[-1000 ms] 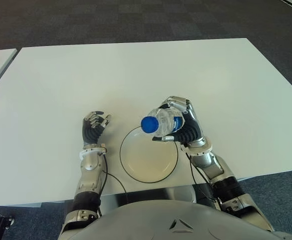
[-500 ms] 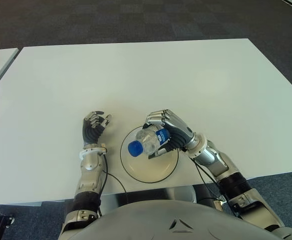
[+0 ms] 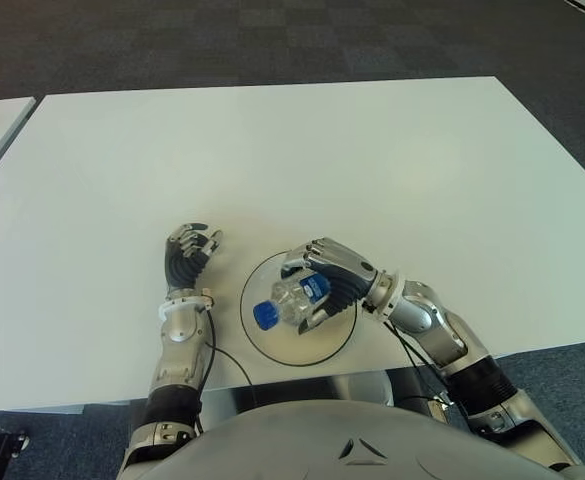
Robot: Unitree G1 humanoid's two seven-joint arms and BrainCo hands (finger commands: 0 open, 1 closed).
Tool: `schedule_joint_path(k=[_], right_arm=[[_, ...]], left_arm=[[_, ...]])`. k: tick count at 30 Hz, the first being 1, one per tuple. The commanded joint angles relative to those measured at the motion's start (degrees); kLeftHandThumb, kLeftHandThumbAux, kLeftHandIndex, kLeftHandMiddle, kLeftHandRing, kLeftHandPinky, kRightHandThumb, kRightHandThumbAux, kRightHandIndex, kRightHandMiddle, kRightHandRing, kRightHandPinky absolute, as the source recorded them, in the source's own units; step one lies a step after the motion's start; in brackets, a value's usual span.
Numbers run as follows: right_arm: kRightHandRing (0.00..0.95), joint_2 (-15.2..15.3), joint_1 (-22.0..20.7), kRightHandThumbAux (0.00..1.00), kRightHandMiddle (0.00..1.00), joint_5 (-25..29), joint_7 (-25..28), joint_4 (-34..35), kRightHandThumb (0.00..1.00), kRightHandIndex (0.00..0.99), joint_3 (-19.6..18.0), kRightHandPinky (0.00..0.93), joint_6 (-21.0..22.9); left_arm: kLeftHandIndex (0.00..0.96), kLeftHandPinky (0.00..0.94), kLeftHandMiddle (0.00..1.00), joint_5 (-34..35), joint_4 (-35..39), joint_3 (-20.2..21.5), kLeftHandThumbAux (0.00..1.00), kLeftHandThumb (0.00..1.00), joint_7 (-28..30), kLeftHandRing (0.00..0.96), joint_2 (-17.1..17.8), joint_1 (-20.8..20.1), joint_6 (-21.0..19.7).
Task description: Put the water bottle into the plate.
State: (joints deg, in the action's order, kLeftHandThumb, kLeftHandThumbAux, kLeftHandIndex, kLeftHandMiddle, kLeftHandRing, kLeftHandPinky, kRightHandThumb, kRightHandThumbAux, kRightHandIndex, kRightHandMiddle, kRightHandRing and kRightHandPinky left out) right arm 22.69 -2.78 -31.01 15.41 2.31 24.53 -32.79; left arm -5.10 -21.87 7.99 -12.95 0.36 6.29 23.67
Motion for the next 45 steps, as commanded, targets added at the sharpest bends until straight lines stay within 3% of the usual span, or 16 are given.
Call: schedule_joint_path(k=[1, 4, 5, 13, 18, 20, 25, 27, 33, 39, 45], right_arm=[[0.886, 0.21, -1.21, 0.720, 0.896, -3.42, 1.36, 0.97, 0.708, 0.439, 0.99, 0.880, 2.35], [0.879, 0.95, -2.31, 0.721, 0.886, -5.67, 0.75, 0.49, 0.706, 0.439, 1.39, 0.866, 0.87], [0.842, 1.19, -2.50, 0.721, 0.850, -6.20, 0.57, 0.48, 0.705, 0.439, 1.47, 0.820, 0.50], [0.649, 1.62, -2.44, 0.720, 0.653, -6.04, 2.49, 1.13, 0.702, 0.433, 1.83, 0.631, 2.24], [0.584, 1.36, -2.01, 0.720, 0.571, -6.26, 3.02, 1.77, 0.699, 0.426, 1.77, 0.571, 3.68], [0.528, 1.36, -1.57, 0.723, 0.505, -6.05, 3.47, 2.41, 0.695, 0.419, 1.78, 0.527, 4.47], [0.286, 1.34, -0.06, 0.727, 0.286, -6.27, 5.37, 5.68, 0.684, 0.405, 1.73, 0.313, 7.93], [0.186, 1.75, -0.15, 0.706, 0.191, -6.81, 6.35, 6.65, 0.517, 0.263, 1.97, 0.214, 8.73], [0.042, 3.44, -1.67, 0.652, 0.045, -9.11, 9.60, 8.73, 0.320, 0.091, 2.47, 0.048, 9.62], [0.004, 3.71, -2.12, 0.566, 0.004, -8.03, 11.40, 9.20, 0.103, 0.010, 2.44, 0.005, 9.60], [0.000, 3.19, -1.81, 0.511, 0.000, -6.35, 9.76, 8.32, 0.018, 0.000, 2.09, 0.000, 7.87]], left_arm=[[0.433, 0.599, 0.653, -0.27, 0.37, -0.11, 0.710, 0.707, -0.53, 0.631, -0.10, 0.70, -1.87], [0.433, 0.599, 0.652, -0.41, 0.57, -0.18, 0.710, 0.707, -0.55, 0.631, -0.05, 0.75, -2.00], [0.433, 0.602, 0.653, -0.55, 0.64, -0.23, 0.710, 0.707, -0.59, 0.633, 0.00, 0.76, -2.00], [0.433, 0.596, 0.653, -0.21, 0.90, -0.15, 0.710, 0.707, -0.41, 0.629, -0.14, 0.82, -2.12], [0.433, 0.594, 0.651, 0.06, 0.71, -0.03, 0.710, 0.707, -0.25, 0.626, -0.07, 0.74, -1.76], [0.433, 0.595, 0.650, -0.20, 0.65, -0.09, 0.710, 0.707, -0.41, 0.627, -0.01, 0.74, -1.58], [0.433, 0.594, 0.651, -0.36, 0.69, -0.12, 0.710, 0.707, -0.48, 0.629, 0.05, 0.74, -1.84], [0.433, 0.592, 0.650, -0.22, 0.73, -0.08, 0.710, 0.707, -0.36, 0.628, 0.05, 0.74, -2.00], [0.433, 0.594, 0.650, -0.10, 1.16, -0.12, 0.710, 0.707, -0.20, 0.626, 0.04, 0.80, -2.32], [0.433, 0.597, 0.653, -0.61, 2.51, -0.51, 0.710, 0.707, -0.27, 0.631, -0.03, 1.30, -3.18], [0.432, 0.607, 0.659, -0.65, 4.07, -0.75, 0.711, 0.706, -0.06, 0.636, -0.17, 1.86, -4.70]])
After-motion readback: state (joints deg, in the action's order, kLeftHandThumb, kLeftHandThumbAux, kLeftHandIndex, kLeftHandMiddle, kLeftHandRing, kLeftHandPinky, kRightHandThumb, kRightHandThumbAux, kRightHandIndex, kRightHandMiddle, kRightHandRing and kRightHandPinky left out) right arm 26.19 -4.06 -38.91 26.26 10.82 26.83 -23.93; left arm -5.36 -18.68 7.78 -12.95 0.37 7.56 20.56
